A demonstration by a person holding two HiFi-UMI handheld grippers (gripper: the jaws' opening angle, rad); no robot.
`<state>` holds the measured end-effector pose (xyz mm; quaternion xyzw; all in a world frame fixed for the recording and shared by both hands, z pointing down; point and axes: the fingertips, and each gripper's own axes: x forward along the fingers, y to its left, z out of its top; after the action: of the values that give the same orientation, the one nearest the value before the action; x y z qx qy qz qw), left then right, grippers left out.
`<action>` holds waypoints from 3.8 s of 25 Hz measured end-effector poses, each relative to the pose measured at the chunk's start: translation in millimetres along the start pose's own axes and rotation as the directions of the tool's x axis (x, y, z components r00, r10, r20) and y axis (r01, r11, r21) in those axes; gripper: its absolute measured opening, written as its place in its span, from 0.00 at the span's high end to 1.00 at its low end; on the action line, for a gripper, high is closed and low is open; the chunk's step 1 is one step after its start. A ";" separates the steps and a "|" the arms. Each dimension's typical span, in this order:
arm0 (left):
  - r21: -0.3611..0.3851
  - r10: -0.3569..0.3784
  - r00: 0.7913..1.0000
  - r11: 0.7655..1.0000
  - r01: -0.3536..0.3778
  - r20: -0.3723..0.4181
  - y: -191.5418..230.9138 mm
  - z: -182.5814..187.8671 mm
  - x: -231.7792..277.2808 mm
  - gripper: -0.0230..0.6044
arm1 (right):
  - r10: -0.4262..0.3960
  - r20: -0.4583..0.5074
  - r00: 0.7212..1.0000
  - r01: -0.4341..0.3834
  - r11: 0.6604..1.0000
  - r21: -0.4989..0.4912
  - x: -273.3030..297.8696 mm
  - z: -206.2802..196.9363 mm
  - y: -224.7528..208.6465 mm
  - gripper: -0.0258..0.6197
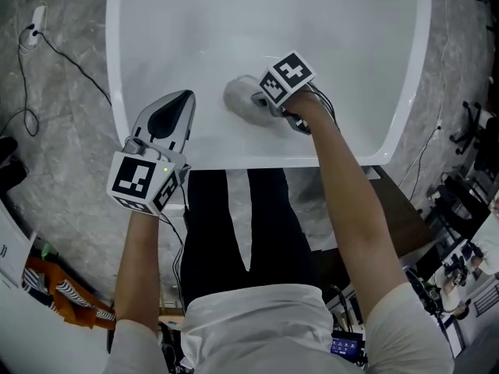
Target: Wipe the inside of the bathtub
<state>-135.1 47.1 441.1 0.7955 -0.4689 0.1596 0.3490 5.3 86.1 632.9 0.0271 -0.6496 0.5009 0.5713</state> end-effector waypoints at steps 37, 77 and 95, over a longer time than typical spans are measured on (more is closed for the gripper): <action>-0.031 -0.001 1.000 1.000 0.001 0.009 56.6 -4.3 -12.5 0.95 | 0.135 0.095 0.986 -0.126 0.987 -0.098 68.0 100.0 92.6 0.81; -0.032 -0.019 0.998 0.999 0.017 -0.055 61.8 -14.5 43.7 0.95 | 0.000 0.165 0.986 -0.030 0.983 0.182 103.1 119.6 -0.7 0.81; -0.081 0.028 0.972 0.996 -0.048 -0.232 66.6 -73.6 98.2 0.95 | -0.039 0.172 0.984 0.002 0.977 0.213 79.7 87.3 -34.9 0.81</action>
<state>-136.8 15.6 577.1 0.7469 -0.4466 0.2373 0.4318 -63.4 52.1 729.4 0.1385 -0.6399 0.5569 0.5110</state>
